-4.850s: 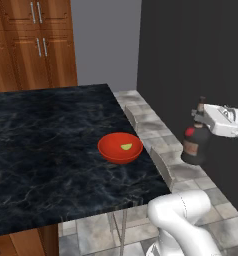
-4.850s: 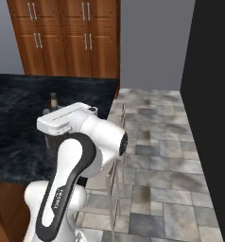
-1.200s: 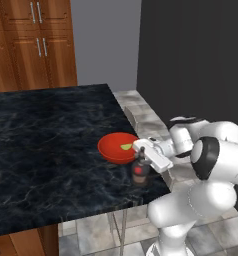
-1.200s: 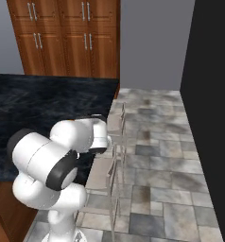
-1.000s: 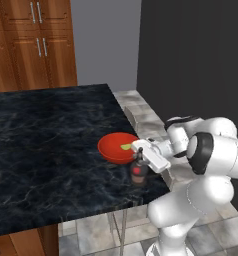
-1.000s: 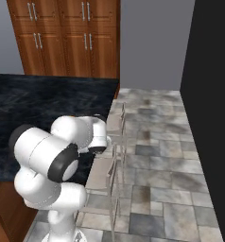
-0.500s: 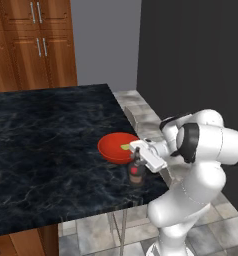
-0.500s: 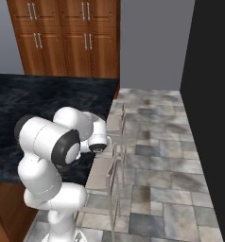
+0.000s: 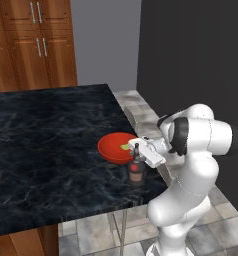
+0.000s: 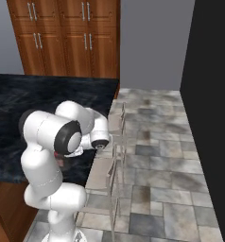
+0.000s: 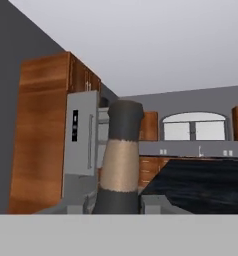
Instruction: There is a bowl on the dining counter. Grab a lemon wedge from the fridge and place it in the bowl. Then get the liquor bottle and glass cup from the cabinet and place them next to the bowl.
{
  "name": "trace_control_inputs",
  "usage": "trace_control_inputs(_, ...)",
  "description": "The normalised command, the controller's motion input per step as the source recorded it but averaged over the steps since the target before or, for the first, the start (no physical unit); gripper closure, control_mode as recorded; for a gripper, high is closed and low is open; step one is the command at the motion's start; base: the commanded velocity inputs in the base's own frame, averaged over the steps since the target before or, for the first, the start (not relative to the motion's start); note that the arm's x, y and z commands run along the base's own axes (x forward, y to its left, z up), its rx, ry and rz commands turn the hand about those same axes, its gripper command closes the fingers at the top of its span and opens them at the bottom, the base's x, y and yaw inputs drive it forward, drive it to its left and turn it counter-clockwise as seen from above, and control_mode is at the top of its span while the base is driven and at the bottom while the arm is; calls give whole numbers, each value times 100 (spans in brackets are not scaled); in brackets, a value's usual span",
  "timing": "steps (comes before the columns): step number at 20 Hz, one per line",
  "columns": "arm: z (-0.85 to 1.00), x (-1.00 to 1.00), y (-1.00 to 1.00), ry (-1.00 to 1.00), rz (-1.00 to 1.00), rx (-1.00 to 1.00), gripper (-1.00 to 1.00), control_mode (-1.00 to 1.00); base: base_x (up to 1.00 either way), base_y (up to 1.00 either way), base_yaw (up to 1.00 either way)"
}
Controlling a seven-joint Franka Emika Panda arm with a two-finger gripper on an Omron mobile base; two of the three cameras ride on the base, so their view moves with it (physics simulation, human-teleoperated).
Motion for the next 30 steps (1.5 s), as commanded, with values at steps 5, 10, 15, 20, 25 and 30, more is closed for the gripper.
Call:
trace_control_inputs(5,-30,-1,1,0,2,0,-100,-100,0,0,0)
trace_control_inputs(10,-4,0,1,0,0,0,-100,-100,0,0,0)
trace_control_inputs(15,26,-15,-5,0,-1,0,-100,-100,0,0,0)
trace_control_inputs(20,52,-23,-10,0,-4,0,-100,-100,0,0,0)
trace_control_inputs(25,80,-40,-21,0,-6,0,-100,-100,0,0,0)
trace_control_inputs(30,73,-82,-4,-4,-16,0,-100,-100,0,0,0)
